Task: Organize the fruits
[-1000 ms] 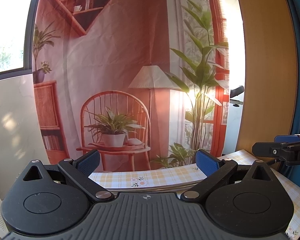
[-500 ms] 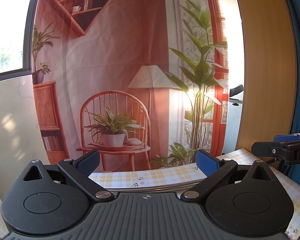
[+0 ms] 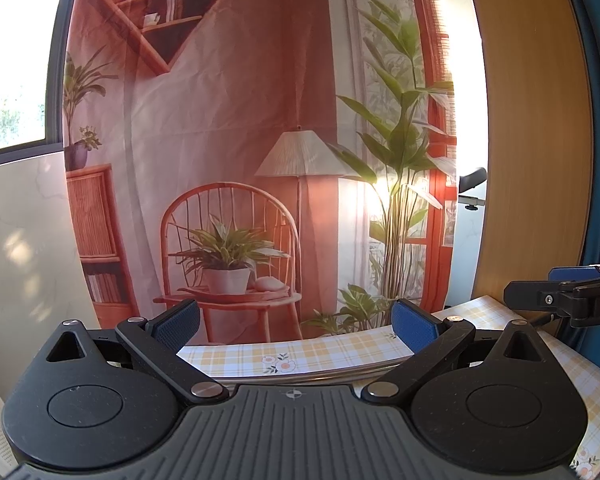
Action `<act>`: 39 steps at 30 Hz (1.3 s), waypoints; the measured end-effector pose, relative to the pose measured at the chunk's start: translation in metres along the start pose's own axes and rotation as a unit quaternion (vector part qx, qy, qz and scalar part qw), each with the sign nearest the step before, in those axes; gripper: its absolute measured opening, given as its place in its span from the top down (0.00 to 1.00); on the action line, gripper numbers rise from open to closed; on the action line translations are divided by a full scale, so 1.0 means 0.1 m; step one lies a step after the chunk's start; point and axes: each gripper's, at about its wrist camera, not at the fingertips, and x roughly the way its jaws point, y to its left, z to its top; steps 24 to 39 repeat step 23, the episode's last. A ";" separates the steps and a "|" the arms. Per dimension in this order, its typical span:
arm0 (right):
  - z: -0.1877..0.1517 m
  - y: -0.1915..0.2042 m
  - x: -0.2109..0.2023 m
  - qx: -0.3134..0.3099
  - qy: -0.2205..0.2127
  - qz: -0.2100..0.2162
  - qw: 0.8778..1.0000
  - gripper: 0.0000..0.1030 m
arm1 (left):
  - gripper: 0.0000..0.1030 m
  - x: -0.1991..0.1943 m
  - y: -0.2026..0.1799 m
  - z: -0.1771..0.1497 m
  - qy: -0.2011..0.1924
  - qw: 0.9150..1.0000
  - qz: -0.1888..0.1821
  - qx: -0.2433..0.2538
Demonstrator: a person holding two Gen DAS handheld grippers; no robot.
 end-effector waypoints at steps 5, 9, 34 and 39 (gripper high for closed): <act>0.00 0.00 -0.01 0.001 -0.003 -0.002 1.000 0.00 | 0.00 -0.01 0.01 0.01 -0.003 1.000 0.000 0.001; 0.00 0.00 -0.03 0.002 -0.004 -0.006 1.000 0.00 | 0.00 -0.01 0.02 0.01 -0.003 1.000 0.000 0.001; 0.00 -0.03 -0.03 0.006 -0.003 -0.009 1.000 0.00 | 0.00 -0.02 0.03 0.03 -0.006 1.000 -0.005 0.002; 0.00 -0.03 -0.03 0.006 -0.003 -0.009 1.000 0.00 | 0.00 -0.02 0.03 0.03 -0.006 1.000 -0.005 0.002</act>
